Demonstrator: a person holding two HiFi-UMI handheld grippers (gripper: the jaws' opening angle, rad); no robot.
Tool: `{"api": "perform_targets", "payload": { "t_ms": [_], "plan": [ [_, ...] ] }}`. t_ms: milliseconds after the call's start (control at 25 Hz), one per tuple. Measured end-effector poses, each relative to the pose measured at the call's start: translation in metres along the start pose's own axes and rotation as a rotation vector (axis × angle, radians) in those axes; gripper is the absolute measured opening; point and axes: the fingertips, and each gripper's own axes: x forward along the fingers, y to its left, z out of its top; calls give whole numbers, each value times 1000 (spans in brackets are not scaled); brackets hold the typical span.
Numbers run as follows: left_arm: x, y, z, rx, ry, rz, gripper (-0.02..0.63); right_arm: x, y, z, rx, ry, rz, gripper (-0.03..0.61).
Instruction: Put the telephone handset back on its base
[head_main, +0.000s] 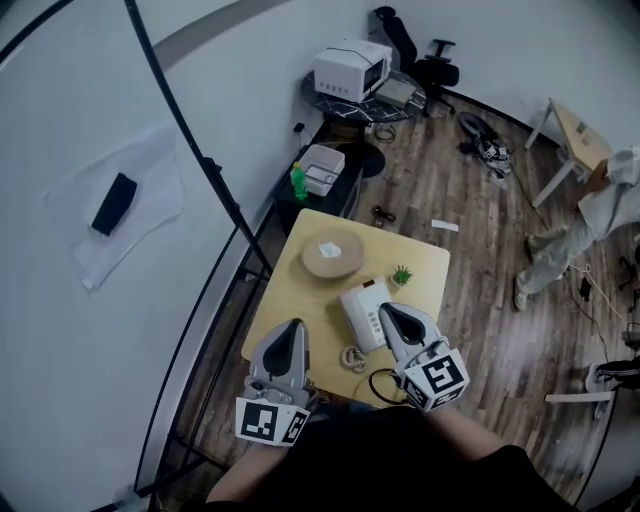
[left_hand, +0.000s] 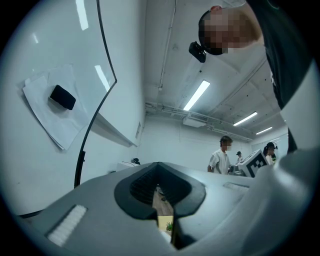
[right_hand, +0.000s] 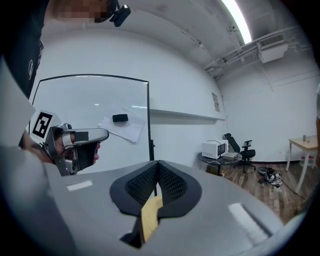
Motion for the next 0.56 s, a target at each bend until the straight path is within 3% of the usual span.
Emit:
{"api": "perform_targets", "payload": {
  "t_ms": [560],
  "plan": [
    [2, 1, 2, 2, 5, -5, 0, -1, -6, -2, 14, 16, -16, 8]
  ]
}}
